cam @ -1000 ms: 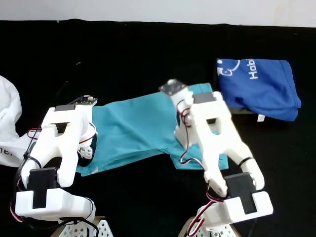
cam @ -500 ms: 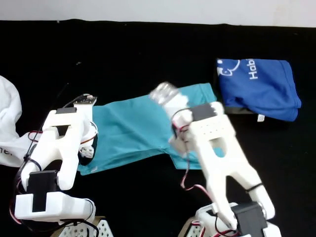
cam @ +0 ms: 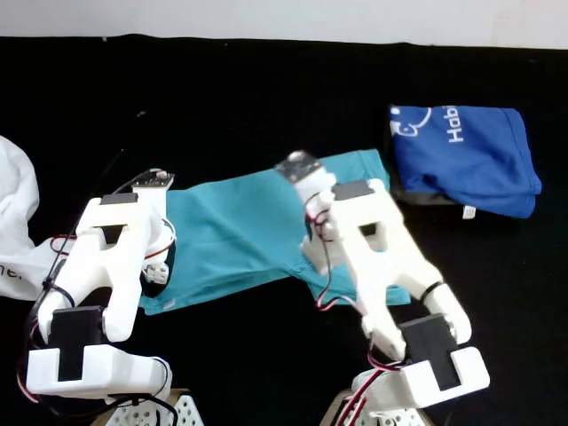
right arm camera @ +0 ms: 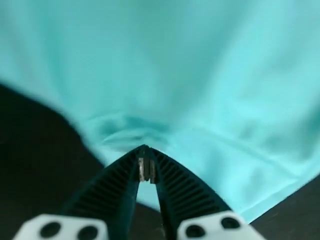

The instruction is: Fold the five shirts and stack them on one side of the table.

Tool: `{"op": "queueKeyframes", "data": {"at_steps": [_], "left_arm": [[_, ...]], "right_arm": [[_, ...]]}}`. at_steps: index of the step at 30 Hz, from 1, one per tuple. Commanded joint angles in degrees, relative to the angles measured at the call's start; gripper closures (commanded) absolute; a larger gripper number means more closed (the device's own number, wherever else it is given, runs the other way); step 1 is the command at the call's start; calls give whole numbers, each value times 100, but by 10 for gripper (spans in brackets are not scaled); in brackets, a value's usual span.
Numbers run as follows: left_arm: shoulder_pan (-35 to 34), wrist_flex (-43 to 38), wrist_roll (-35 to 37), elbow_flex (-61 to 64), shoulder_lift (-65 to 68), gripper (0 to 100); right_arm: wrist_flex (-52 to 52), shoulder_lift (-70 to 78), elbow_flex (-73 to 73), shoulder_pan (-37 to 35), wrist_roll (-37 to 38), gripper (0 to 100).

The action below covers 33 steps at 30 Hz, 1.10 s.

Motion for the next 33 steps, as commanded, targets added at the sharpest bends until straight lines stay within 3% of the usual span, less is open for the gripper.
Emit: {"op": "queueKeyframes", "data": {"at_steps": [1, 9, 14, 17, 23, 33], "left_arm": [[-13, -308, 26, 4, 13, 990], [-13, -308, 26, 4, 13, 990], [-13, -308, 26, 4, 13, 990], [-13, -308, 26, 4, 13, 990], [-13, -308, 26, 4, 13, 990], [-13, -308, 18, 4, 13, 990]], "right_arm": [[734, -31, -92, -330, -35, 991], [901, -769, 101, -321, 360, 991], [-690, -716, -251, 505, 176, 991], [-1138, -215, -277, 602, 44, 991], [-760, 541, -295, 400, 35, 991], [611, -295, 84, -347, 70, 991]]}}
